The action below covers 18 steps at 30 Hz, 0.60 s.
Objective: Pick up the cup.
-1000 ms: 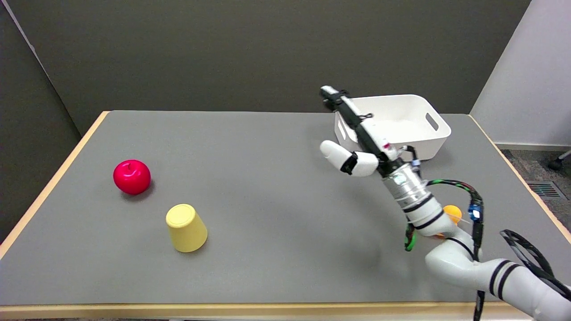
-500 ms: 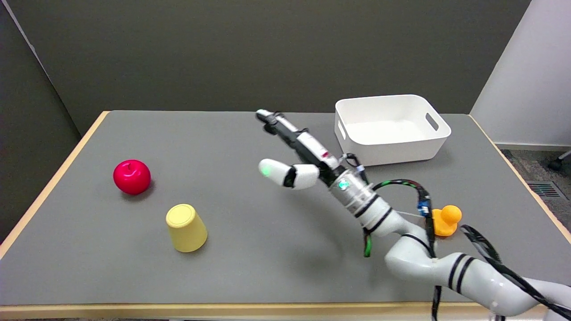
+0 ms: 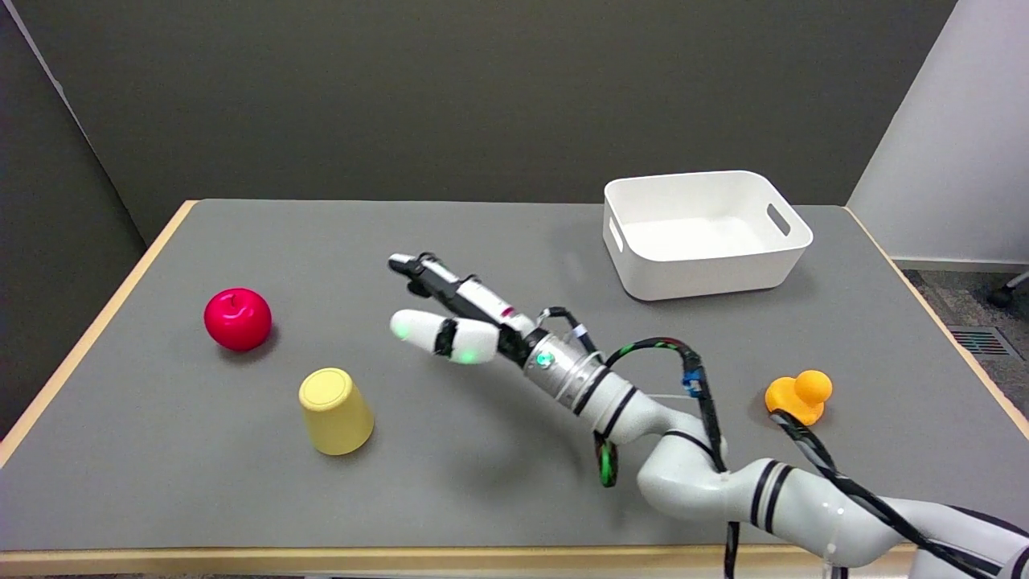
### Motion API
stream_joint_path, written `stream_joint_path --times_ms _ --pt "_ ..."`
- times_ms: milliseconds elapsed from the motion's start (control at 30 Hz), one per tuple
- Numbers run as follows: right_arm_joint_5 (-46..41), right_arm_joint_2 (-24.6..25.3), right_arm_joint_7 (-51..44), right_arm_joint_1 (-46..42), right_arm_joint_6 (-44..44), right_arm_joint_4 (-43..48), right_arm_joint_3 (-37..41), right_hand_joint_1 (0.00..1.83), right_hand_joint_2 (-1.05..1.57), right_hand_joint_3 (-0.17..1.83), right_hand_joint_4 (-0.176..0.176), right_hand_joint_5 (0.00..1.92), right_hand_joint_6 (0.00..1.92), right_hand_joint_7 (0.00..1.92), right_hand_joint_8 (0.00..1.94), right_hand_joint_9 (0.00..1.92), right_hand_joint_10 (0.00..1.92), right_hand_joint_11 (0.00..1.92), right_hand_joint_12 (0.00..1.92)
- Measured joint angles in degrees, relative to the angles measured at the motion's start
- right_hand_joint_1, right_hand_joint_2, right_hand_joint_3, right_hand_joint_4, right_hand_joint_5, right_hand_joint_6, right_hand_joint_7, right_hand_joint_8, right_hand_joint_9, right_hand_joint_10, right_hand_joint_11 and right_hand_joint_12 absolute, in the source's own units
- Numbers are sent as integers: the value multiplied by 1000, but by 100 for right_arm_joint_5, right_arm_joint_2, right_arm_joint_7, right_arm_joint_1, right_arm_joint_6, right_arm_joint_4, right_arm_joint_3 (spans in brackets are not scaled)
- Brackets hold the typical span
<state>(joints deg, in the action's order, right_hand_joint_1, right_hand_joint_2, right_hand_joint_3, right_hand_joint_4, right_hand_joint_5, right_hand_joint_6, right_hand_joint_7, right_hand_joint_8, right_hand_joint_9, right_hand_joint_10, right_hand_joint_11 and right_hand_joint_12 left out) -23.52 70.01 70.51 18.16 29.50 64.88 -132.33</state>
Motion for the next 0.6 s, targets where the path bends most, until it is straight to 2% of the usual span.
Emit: stream_joint_path --times_ms 100,600 --pt "13 146 12 63 -155 -78 -110 298 556 863 -104 15 221 -1 123 -1 55 -1 388" --pt "28 572 43 210 -600 -292 -426 294 556 873 -96 14 197 -1 83 -1 46 -1 363"
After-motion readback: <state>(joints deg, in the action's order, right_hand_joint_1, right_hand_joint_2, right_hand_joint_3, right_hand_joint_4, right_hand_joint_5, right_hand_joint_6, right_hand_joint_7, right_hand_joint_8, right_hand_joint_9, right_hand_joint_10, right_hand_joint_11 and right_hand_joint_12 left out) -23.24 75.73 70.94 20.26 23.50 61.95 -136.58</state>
